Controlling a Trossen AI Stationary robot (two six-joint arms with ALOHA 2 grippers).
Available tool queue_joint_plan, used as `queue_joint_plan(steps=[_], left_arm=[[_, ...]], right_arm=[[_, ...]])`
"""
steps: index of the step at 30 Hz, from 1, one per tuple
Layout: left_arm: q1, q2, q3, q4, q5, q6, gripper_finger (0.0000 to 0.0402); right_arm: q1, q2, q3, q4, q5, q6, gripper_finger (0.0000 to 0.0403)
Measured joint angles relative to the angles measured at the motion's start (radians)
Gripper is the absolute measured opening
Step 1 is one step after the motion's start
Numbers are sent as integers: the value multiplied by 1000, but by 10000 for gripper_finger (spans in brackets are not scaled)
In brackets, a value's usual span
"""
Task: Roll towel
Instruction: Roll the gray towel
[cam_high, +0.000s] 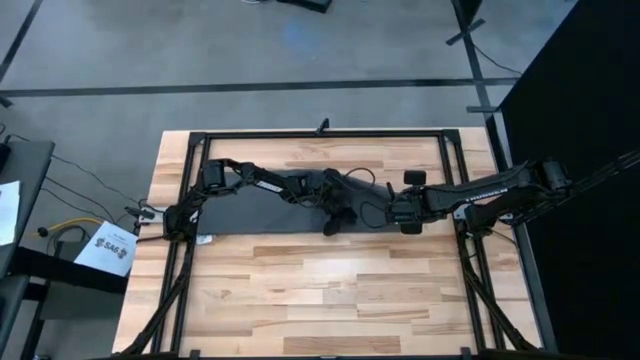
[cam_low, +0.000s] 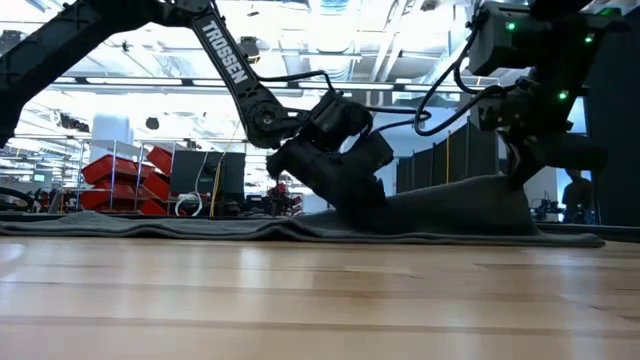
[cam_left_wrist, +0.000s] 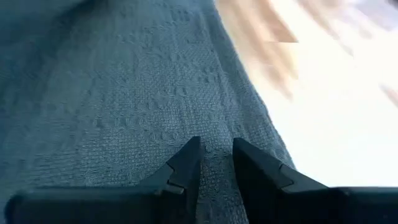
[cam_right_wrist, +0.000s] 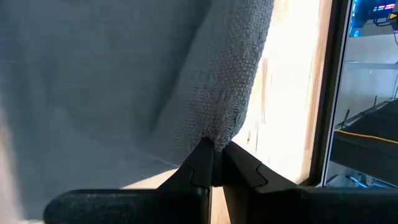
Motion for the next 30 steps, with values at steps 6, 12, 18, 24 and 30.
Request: queue_joint_plan(steps=[6,12,18,24,30], left_arm=[[-6,-65,-6,-67,-6,-3,81],[-5,-79,-4,-78,-60,40,81],[-25,-79,-4,-94,-77,70,81],[-14,-73,-24,-33,-192,104,81],[8,-56,-26,19,-189,91,81]], right_arm=[[-4,0,0,5,-2,4,9],[-5,0,0,23,-4,15,9],[-28,0,0,24,-3,-4,9],[-17,0,0,40,2,-9,9],[32,0,0,50,13,0,9]])
